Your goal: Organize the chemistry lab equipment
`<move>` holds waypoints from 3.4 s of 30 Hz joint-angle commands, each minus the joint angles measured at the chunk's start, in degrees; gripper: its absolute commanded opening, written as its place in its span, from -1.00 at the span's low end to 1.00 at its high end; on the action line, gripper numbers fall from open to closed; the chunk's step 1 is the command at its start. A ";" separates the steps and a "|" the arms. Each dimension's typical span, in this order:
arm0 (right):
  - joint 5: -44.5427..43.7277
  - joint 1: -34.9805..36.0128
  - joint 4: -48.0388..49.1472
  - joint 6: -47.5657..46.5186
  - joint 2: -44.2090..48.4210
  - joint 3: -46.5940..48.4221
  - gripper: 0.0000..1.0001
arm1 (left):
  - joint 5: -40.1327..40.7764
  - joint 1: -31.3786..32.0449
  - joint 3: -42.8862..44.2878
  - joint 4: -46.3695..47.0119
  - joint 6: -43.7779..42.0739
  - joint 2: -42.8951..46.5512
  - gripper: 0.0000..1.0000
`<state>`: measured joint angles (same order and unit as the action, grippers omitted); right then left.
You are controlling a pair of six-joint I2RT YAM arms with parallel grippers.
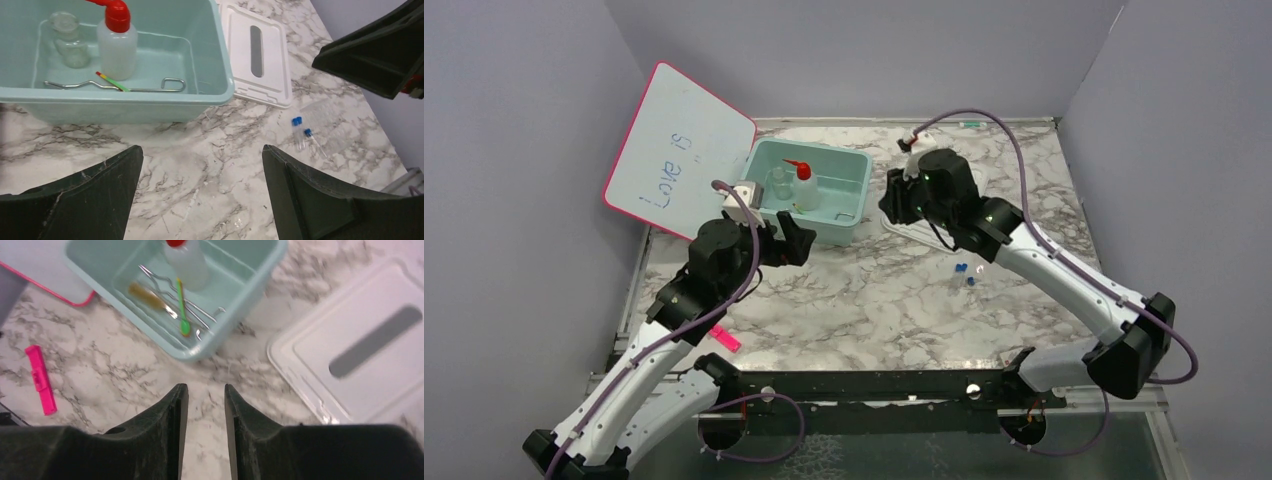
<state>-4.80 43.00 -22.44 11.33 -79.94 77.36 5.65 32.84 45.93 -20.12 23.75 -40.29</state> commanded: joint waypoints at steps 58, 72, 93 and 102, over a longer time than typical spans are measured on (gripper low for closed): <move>-13.19 -18.90 1.83 31.30 1.31 -42.82 -0.64 | -21.29 -0.06 -4.57 14.06 4.31 -11.89 0.73; -5.25 -19.01 5.10 18.55 23.95 -40.02 -0.82 | -22.32 -0.01 -8.13 25.85 16.08 -12.88 0.65; 40.84 -19.01 32.36 18.60 33.96 -48.17 -0.81 | -17.05 14.42 4.24 38.06 22.66 -33.75 0.12; 40.88 -18.97 36.52 22.77 34.03 -49.83 -0.81 | -6.38 18.85 2.53 39.35 20.26 -35.29 -0.16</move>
<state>34.09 24.25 9.32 31.62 -46.37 28.25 -7.77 50.17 48.73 16.43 46.19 -75.31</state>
